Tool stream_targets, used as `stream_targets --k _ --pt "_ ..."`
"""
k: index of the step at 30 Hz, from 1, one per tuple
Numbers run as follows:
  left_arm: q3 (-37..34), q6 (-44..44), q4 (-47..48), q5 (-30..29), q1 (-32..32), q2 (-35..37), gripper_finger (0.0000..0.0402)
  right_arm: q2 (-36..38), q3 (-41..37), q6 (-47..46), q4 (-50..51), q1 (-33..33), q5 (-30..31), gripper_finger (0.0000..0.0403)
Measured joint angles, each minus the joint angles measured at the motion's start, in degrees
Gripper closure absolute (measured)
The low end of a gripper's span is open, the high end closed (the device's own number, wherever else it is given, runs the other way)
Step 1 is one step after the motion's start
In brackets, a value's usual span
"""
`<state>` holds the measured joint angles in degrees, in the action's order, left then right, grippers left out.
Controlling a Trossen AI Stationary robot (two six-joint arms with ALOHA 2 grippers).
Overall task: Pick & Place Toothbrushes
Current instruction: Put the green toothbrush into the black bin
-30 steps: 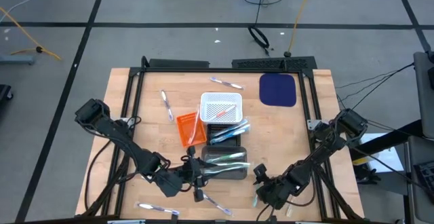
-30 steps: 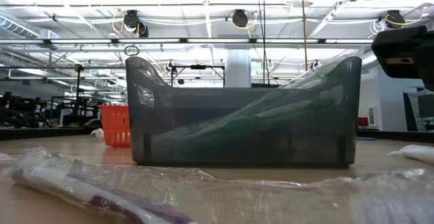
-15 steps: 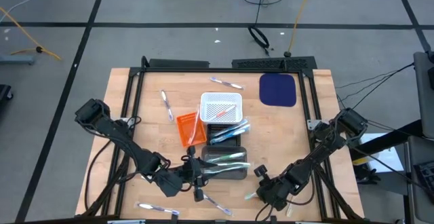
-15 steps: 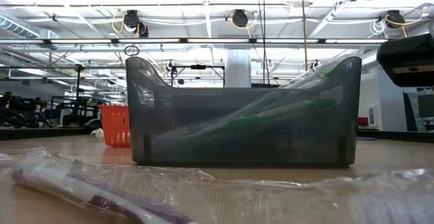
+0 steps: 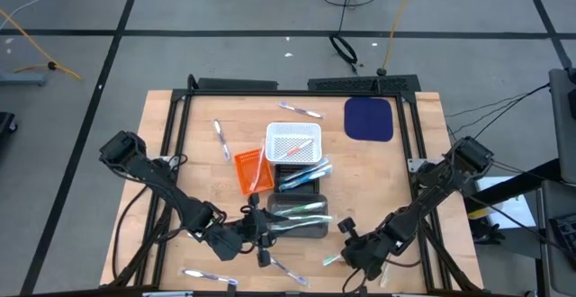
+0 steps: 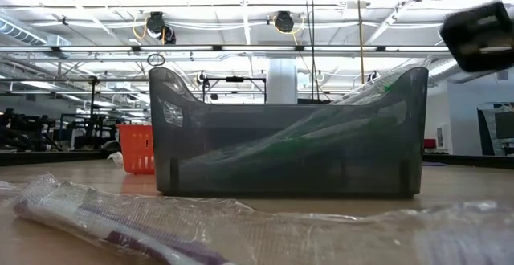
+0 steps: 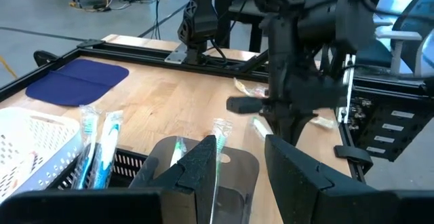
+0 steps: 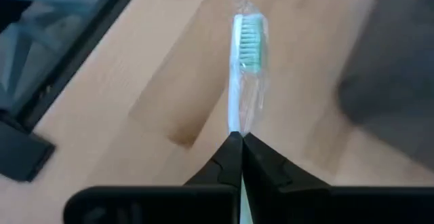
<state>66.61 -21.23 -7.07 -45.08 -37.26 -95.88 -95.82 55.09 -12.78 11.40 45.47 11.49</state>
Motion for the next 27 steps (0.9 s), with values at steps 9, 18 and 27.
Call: stream_targets --k 9,18,27 --pt "0.0 -0.1 -0.2 0.0 0.0 0.0 0.0273 6.7 0.0 3.2 -6.6 0.8 6.9 0.0401" --pt "0.0 2.4 -2.6 0.1 0.0 -0.1 0.0273 9.3 0.0 12.2 -22.6 1.3 17.2 0.0402" --pt "0.0 10.1 -10.4 3.5 1.4 -2.4 0.0273 9.3 0.0 22.0 -39.0 -1.6 20.3 0.0403"
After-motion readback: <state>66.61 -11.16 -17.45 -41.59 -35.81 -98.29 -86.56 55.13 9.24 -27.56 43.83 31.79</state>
